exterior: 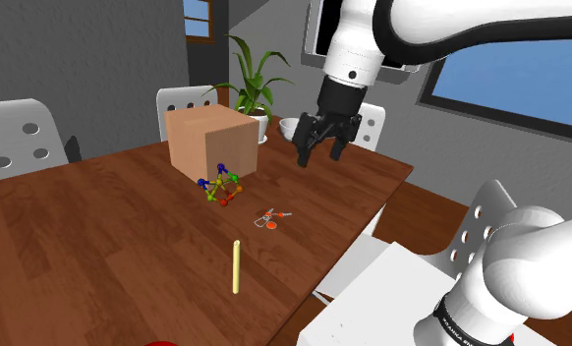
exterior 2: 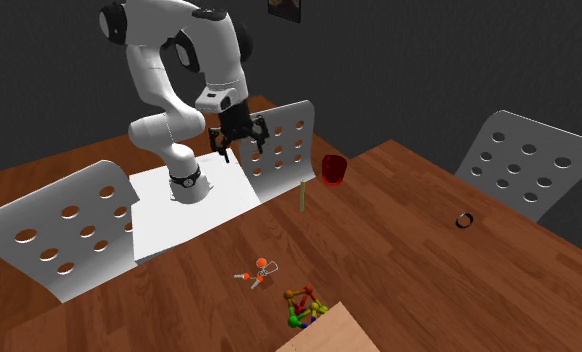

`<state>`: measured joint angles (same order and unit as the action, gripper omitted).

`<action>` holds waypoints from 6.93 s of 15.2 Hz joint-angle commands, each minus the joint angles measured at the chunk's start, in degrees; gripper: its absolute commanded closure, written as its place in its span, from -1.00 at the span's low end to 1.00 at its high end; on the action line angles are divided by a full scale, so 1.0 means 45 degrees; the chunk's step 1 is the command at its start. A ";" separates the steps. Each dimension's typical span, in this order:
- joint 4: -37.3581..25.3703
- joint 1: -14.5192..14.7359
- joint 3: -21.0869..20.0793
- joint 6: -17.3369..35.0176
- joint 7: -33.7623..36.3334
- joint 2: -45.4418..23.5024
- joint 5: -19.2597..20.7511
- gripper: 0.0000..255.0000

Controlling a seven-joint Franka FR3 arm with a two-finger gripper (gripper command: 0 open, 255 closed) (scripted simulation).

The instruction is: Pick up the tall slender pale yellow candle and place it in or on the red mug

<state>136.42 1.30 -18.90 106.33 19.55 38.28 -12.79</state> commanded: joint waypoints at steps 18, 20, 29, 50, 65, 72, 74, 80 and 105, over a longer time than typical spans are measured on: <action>-0.2137 -0.0644 -0.5224 0.3522 0.7612 -0.7397 0.1405 -1.00; -0.1942 -0.0638 -0.5272 0.3877 0.7717 -0.7600 0.1539 -1.00; -0.1622 -0.0629 -0.5348 0.4511 0.7937 -0.8001 0.1826 -1.00; -0.2364 -0.0633 -0.5178 0.3094 0.7521 -0.7144 0.1241 1.00; -0.4210 -0.0657 -0.4797 0.0473 0.7191 -0.6200 0.0782 1.00; -0.5276 -0.0695 -0.4661 -0.0728 0.7182 -0.6041 0.0755 1.00; -0.5450 -0.0702 -0.4644 -0.0912 0.7186 -0.6029 0.0757 1.00; -0.6958 -0.0079 -0.6027 -0.1410 0.9464 -0.7066 0.1300 1.00; -0.9138 0.2765 -0.7987 -0.0664 1.4878 -1.1527 0.4865 1.00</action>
<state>94.46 13.77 -54.90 102.43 86.44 -13.49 9.00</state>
